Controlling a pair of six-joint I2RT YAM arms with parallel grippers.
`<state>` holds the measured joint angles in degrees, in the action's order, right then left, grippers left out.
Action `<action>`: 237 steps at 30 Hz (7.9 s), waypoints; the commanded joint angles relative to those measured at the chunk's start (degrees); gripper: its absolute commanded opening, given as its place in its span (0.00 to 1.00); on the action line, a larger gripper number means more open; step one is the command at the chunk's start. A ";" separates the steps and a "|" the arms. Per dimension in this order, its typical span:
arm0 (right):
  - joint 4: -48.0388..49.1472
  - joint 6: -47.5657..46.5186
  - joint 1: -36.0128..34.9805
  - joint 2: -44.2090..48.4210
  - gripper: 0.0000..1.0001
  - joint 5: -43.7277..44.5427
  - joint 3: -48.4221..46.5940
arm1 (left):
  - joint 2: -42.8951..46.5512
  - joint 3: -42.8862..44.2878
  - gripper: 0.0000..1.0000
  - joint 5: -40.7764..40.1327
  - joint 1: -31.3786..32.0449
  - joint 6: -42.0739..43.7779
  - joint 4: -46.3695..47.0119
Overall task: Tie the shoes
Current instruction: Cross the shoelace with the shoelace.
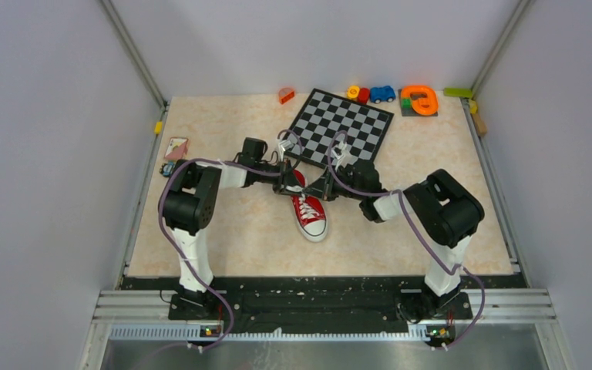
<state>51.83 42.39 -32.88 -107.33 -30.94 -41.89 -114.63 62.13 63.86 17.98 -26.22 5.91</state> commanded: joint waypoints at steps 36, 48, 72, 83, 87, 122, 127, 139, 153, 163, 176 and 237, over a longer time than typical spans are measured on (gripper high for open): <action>-1.85 -10.38 -0.16 3.39 0.32 1.82 -0.92 | 3.69 1.02 0.00 3.99 0.57 1.79 -5.32; -5.13 -10.93 -0.16 5.64 0.35 2.26 -1.51 | 2.74 1.82 0.00 4.63 0.57 1.61 -5.21; -0.66 -5.36 3.73 10.66 0.51 2.70 5.85 | -1.03 4.22 0.00 2.73 0.57 1.96 -5.04; 2.12 -3.67 5.09 11.52 0.11 3.40 11.35 | -0.73 4.75 0.00 2.42 0.57 3.10 -7.18; 6.45 -1.56 4.33 7.76 0.02 1.33 10.82 | -0.25 4.74 0.00 2.27 0.56 3.55 -7.97; 16.40 -2.93 -0.16 -3.02 0.19 0.67 4.84 | -0.35 5.19 0.00 2.40 0.57 4.58 -9.68; 21.46 -2.87 -0.16 -4.31 0.21 -1.84 4.34 | -0.81 5.26 0.00 2.75 0.57 4.85 -9.83; 28.87 -1.48 1.17 -6.17 0.25 -5.12 4.79 | -3.66 7.39 0.00 5.13 -0.04 6.95 -12.08; 26.06 -2.50 1.51 -7.82 0.27 -5.17 2.06 | -4.77 6.87 0.00 6.92 0.25 7.58 -12.34; 29.84 0.02 1.70 -8.80 0.23 -6.39 2.33 | -5.34 6.47 0.00 6.31 0.83 6.76 -11.48; 29.59 0.99 3.87 -8.19 0.26 -13.20 2.82 | -5.78 7.64 0.00 6.51 0.78 6.35 -11.35; 12.87 -7.85 5.02 -6.23 0.00 -13.40 -0.47 | -4.11 7.13 0.00 6.95 0.05 5.25 -9.78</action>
<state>66.35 37.41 -27.51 -115.66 -45.84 -40.69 -119.52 69.12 69.56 17.67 -20.23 -6.04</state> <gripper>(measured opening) 0.016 0.009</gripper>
